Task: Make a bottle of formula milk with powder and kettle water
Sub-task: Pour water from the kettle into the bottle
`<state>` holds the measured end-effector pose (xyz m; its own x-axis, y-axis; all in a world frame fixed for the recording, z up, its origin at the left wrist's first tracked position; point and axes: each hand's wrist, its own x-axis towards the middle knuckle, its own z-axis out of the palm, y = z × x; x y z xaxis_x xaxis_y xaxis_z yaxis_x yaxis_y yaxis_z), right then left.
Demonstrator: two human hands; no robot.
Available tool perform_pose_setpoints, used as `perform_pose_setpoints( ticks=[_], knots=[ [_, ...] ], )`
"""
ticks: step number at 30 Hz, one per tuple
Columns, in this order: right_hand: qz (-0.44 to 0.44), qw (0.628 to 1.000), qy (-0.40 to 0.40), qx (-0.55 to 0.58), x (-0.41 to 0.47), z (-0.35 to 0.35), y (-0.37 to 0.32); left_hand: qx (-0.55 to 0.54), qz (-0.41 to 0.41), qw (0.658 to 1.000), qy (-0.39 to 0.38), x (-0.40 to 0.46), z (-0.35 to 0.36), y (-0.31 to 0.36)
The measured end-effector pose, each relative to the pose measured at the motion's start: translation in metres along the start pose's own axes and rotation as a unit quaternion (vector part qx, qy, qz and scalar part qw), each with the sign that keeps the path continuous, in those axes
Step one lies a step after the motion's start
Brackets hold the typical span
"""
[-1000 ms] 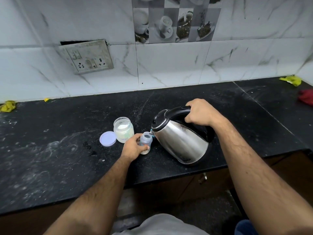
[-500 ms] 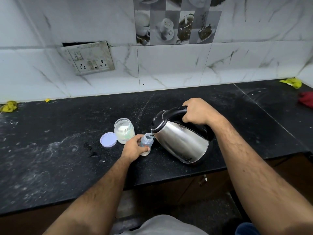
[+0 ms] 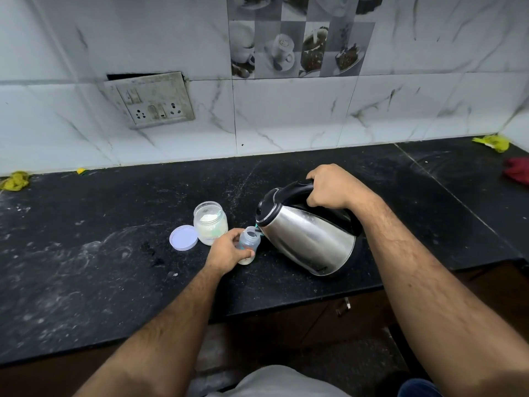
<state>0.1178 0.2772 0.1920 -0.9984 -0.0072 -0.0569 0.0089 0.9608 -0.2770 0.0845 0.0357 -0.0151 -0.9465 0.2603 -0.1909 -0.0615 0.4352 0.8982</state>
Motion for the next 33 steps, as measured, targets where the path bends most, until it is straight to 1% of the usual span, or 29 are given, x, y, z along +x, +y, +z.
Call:
perform_pose_setpoints(
  ticks=[15,33],
  knots=[
    [0.009,1.000,-0.012,-0.016,0.0051,-0.0016,-0.0006,0.014,-0.008,1.000,-0.004,0.0052,0.0013,-0.0031],
    [-0.014,0.998,-0.010,-0.054,0.0048,-0.0058,-0.0048,0.006,0.003,1.000,0.001,0.0049,0.0021,-0.0005]
  ],
)
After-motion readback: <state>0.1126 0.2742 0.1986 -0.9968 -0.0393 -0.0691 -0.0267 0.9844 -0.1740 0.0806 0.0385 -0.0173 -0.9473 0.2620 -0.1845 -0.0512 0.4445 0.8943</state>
